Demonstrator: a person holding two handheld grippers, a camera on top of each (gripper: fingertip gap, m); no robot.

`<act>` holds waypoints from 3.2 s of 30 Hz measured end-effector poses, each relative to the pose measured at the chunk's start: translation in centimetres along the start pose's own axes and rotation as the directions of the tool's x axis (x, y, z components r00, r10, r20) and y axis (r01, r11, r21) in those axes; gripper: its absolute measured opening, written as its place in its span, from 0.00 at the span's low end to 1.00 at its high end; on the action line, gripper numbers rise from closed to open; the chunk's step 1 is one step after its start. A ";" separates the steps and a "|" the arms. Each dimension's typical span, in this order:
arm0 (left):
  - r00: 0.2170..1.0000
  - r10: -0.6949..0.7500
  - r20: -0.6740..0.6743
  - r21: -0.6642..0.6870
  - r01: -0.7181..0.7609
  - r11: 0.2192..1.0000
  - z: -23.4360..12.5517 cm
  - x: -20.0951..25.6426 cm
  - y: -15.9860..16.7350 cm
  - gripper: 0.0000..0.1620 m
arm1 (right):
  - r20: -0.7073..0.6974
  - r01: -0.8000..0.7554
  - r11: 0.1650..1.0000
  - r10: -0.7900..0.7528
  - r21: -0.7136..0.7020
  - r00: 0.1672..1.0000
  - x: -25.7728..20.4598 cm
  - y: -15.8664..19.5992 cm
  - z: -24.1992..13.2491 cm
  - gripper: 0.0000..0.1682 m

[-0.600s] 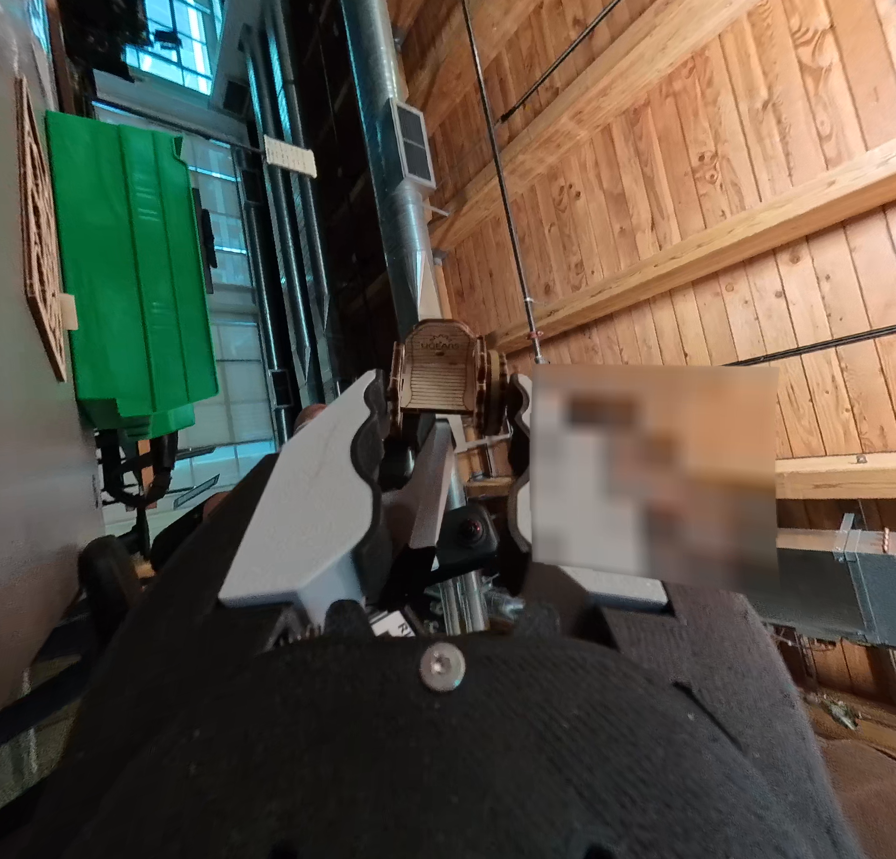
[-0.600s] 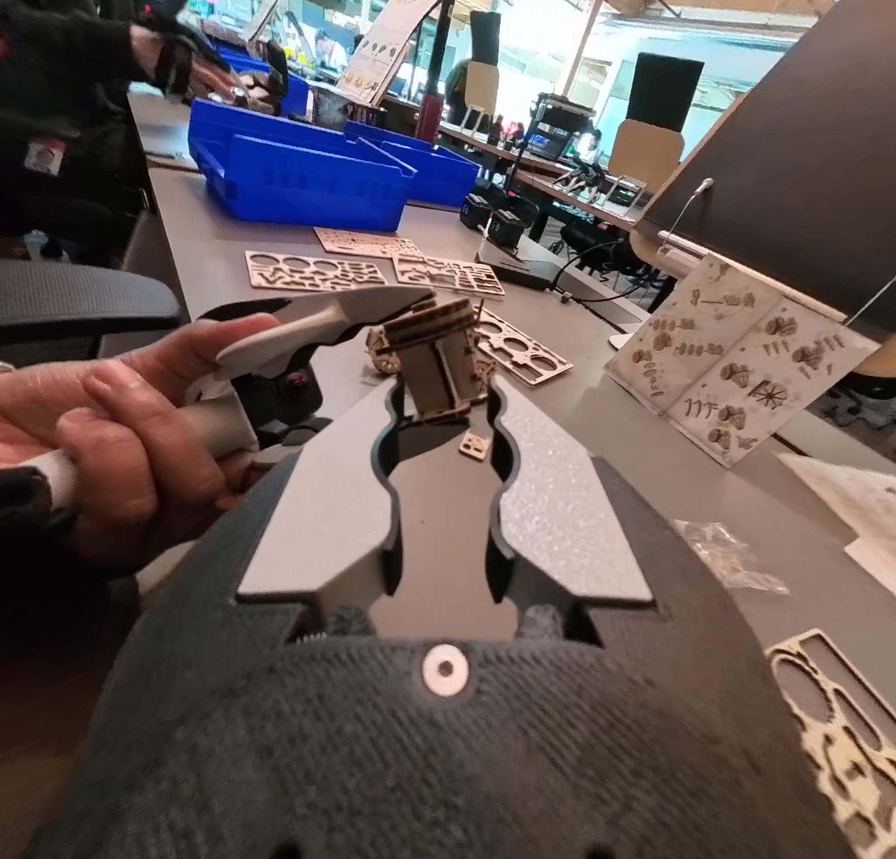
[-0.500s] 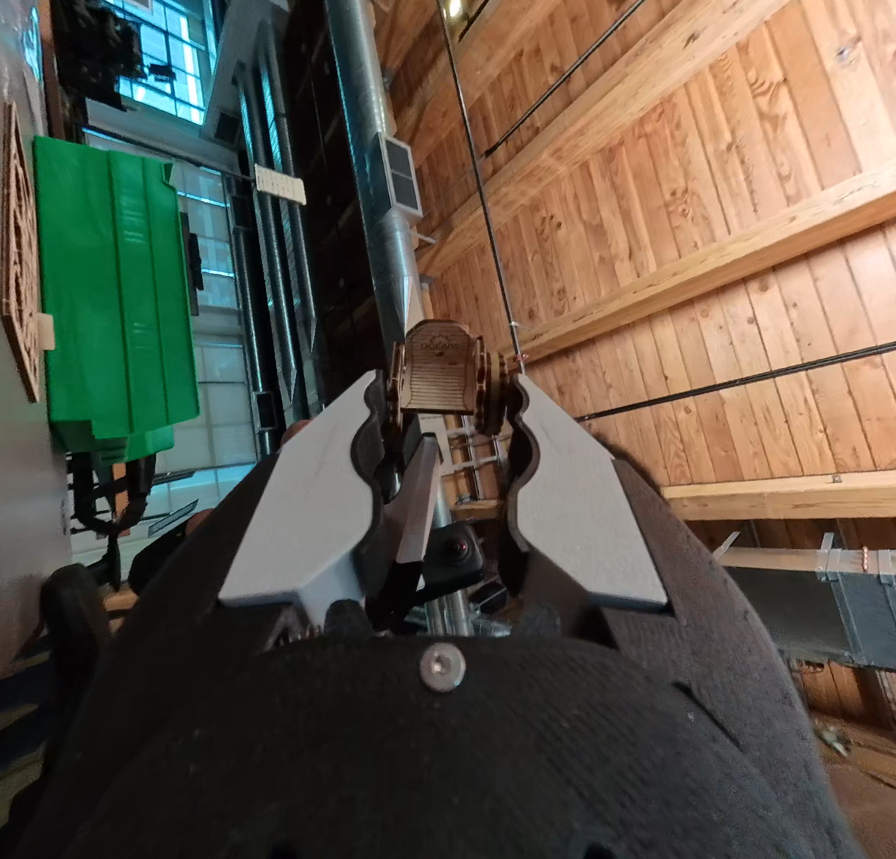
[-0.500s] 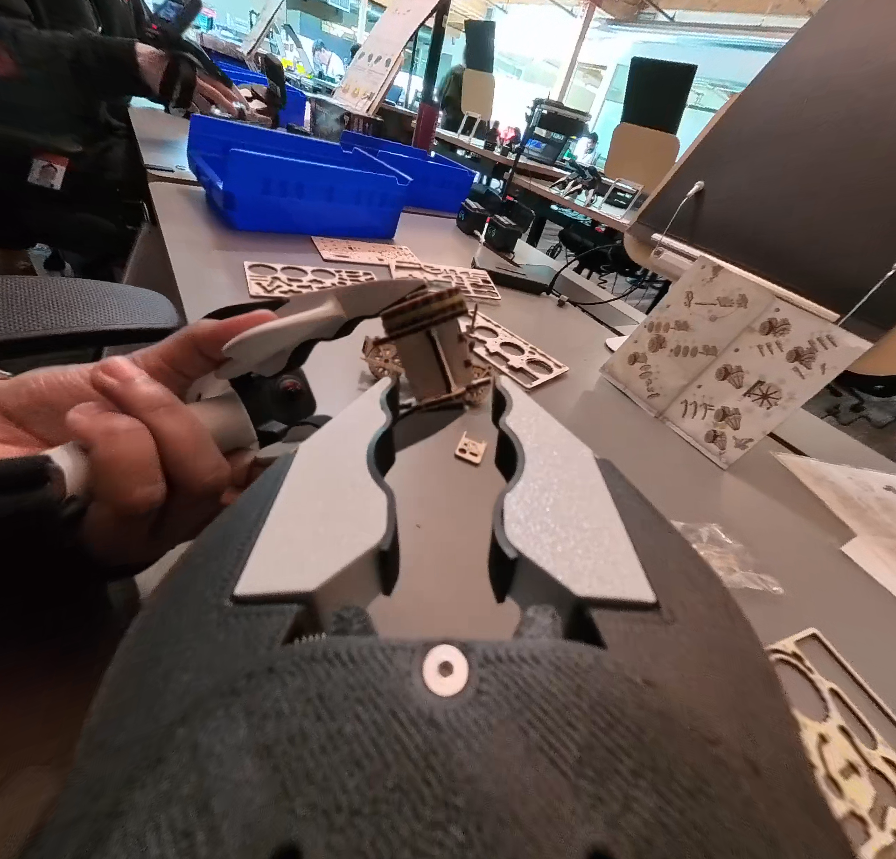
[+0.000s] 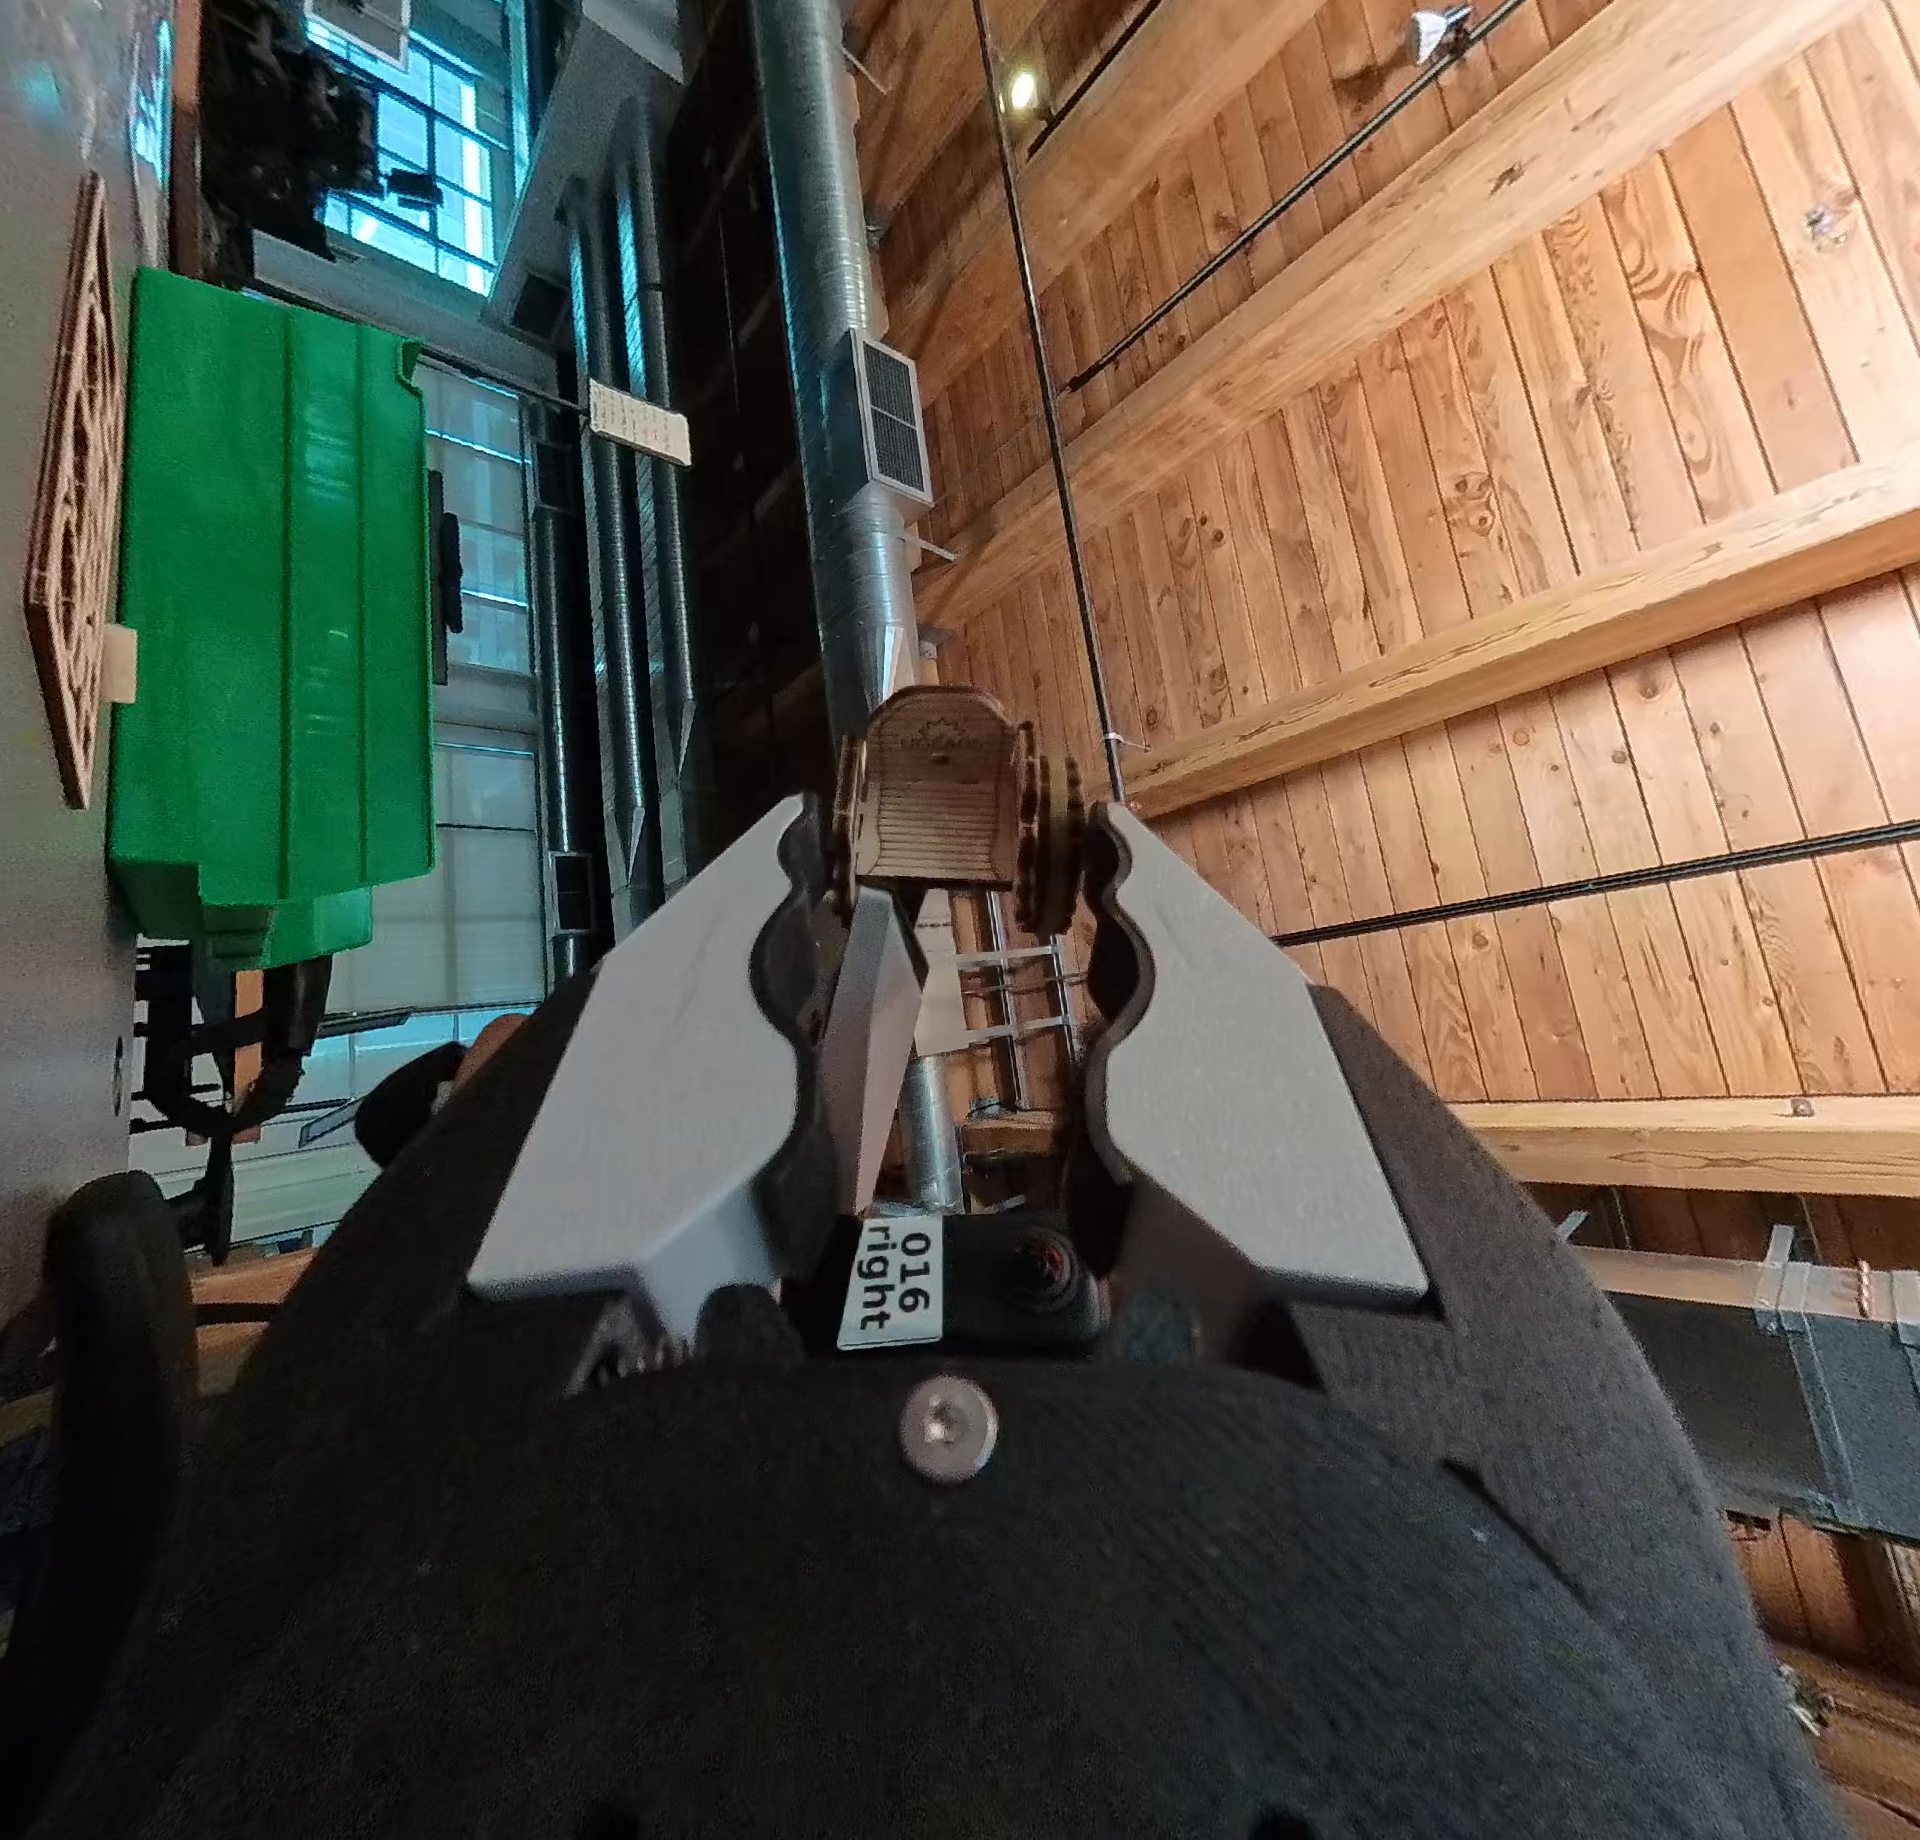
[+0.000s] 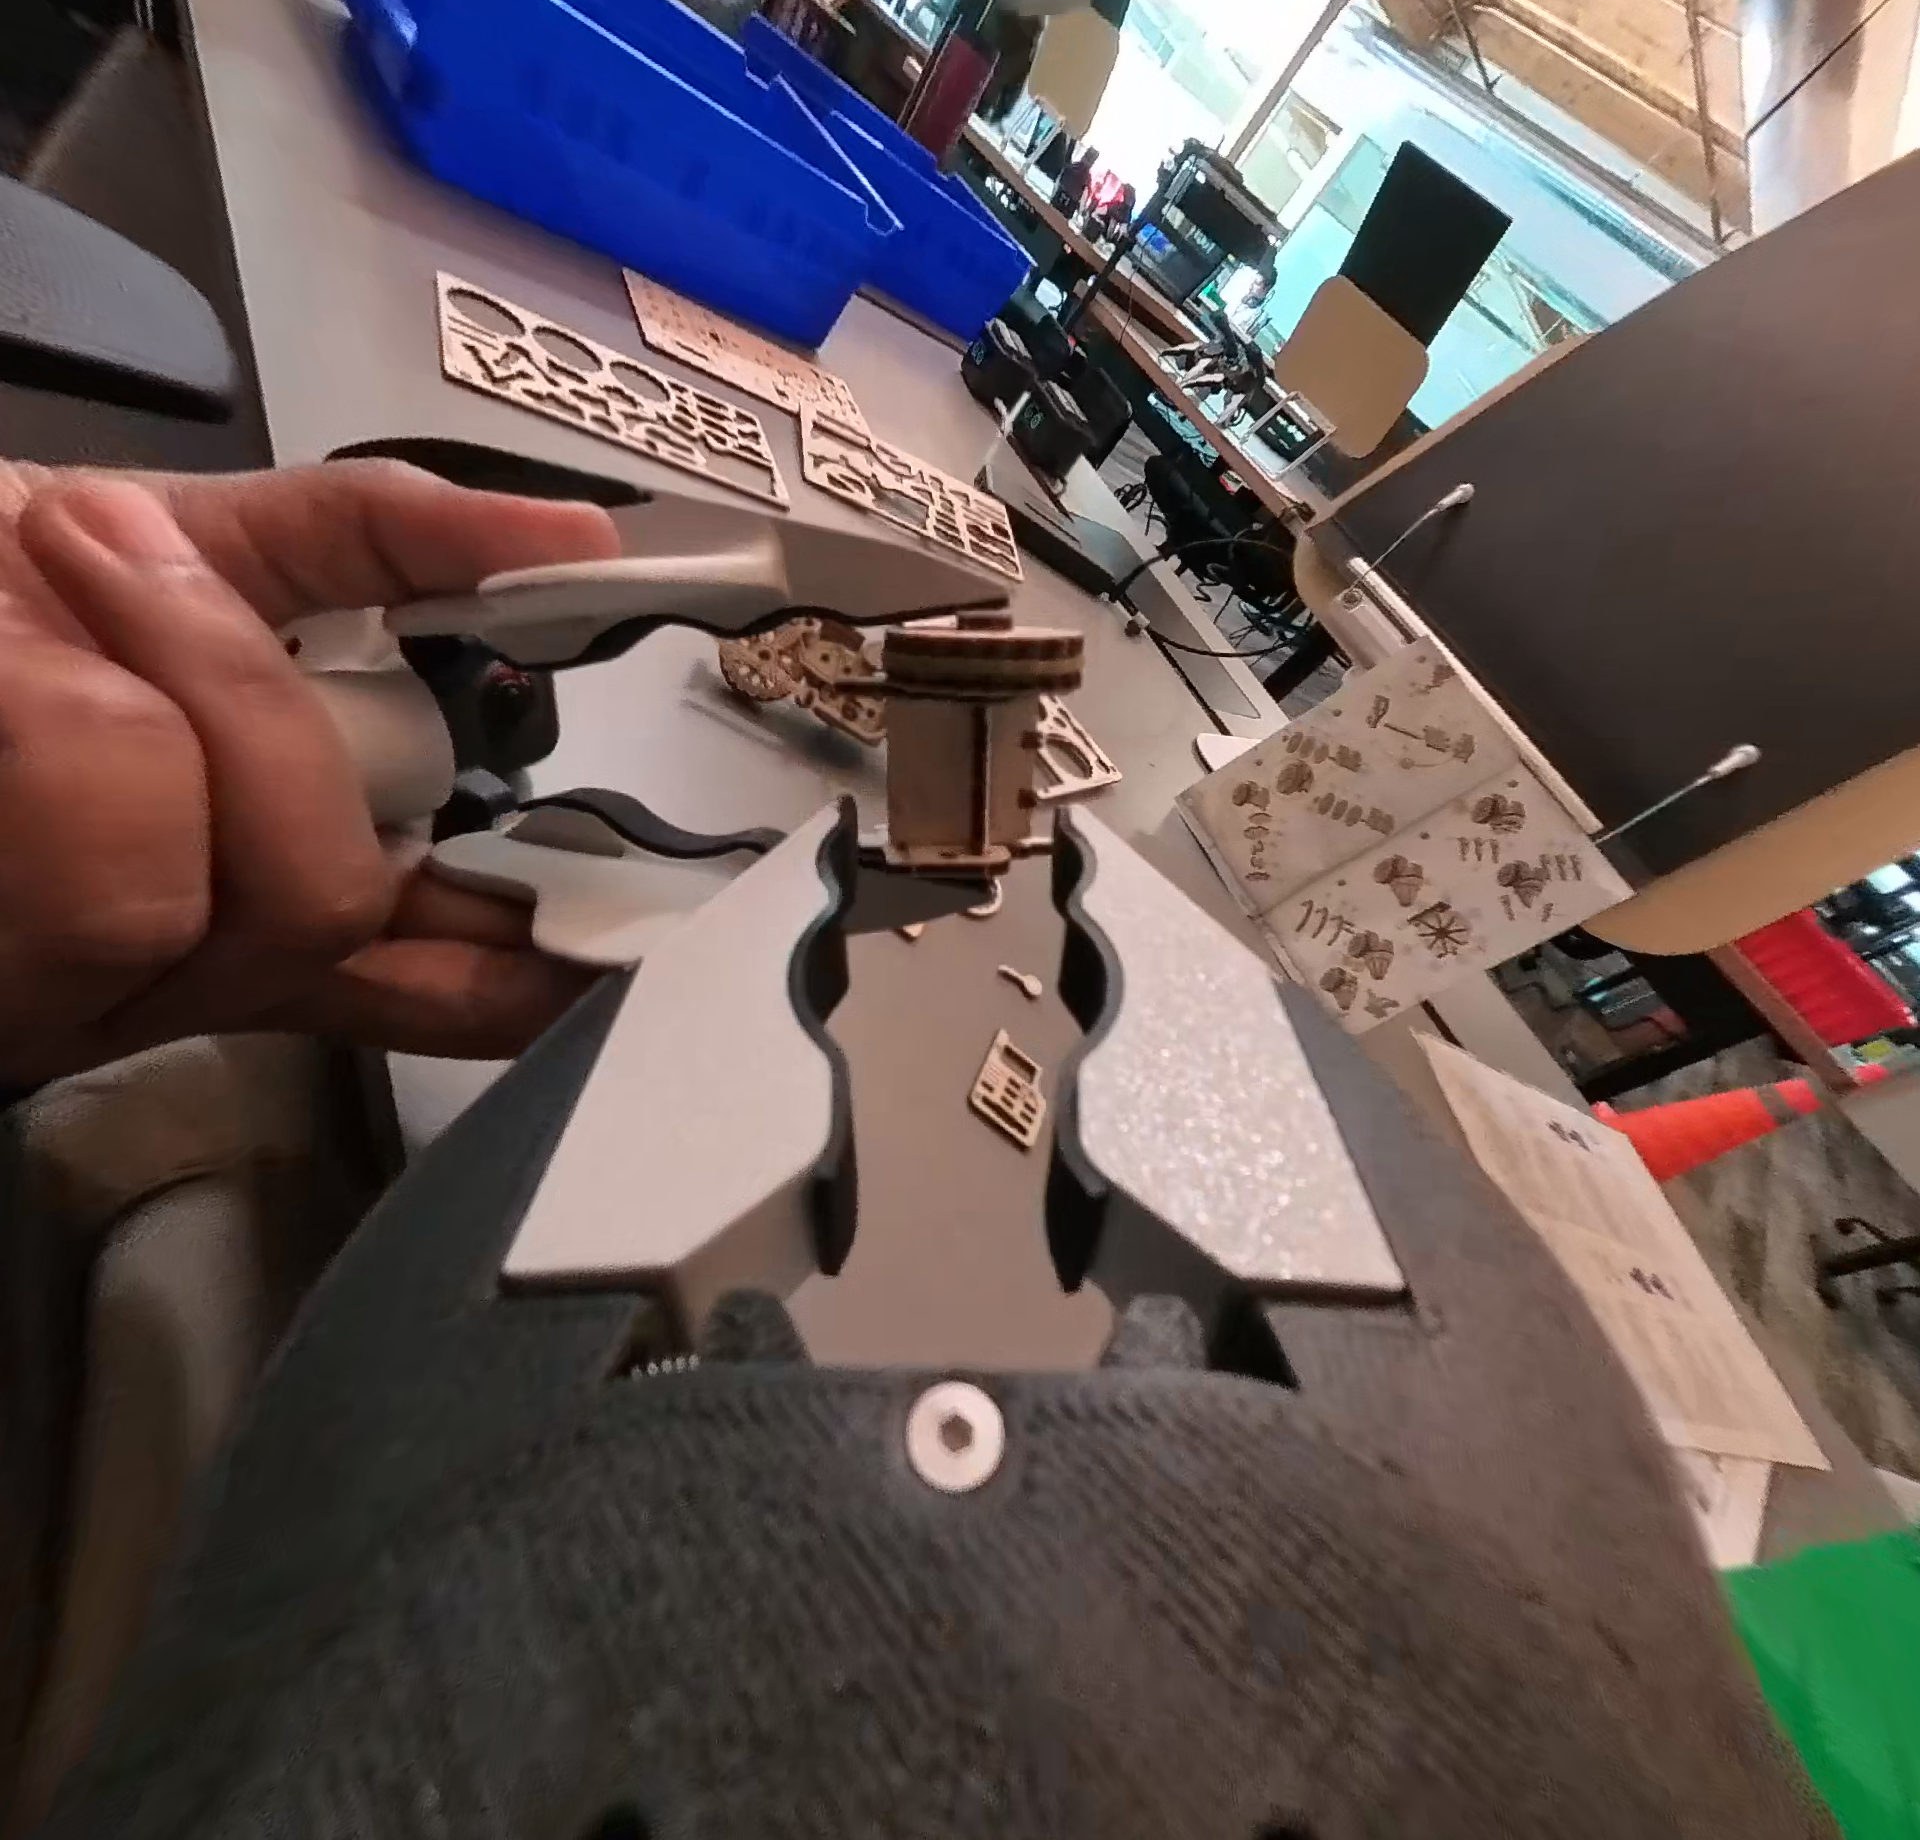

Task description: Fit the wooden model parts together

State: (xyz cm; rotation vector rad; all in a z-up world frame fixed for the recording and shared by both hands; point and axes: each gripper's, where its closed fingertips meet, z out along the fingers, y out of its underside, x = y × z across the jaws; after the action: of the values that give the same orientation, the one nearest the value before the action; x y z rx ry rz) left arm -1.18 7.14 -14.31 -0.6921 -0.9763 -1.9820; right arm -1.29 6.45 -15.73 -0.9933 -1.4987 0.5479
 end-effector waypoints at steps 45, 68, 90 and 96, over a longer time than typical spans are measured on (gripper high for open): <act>1.000 -0.007 0.029 -0.046 0.008 0.999 0.0 -0.8 0.9 0.29 | 0.007 -0.041 0.998 0.041 0.056 0.999 0.2 -0.5 -0.7 0.20; 0.999 -0.027 0.035 -0.065 0.029 0.997 0.1 -1.0 1.4 0.29 | 0.005 0.049 0.996 -0.050 0.072 0.999 0.1 -0.5 -1.0 0.16; 0.998 -0.038 -0.050 -0.087 0.033 0.996 0.0 0.5 1.0 0.29 | 0.158 -0.411 0.859 0.380 0.304 0.911 2.6 -1.1 -3.7 0.20; 1.000 -0.030 -0.008 -0.103 0.029 0.994 0.0 -0.4 1.5 0.29 | 0.097 -0.188 0.965 0.173 0.182 0.980 0.5 -0.6 -2.6 0.23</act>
State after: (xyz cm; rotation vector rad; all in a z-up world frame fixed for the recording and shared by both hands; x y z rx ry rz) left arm 0.30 6.74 -13.96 -0.7284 -0.8881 -2.0715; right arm 1.09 6.02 -14.48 -0.9722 -1.4038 0.8545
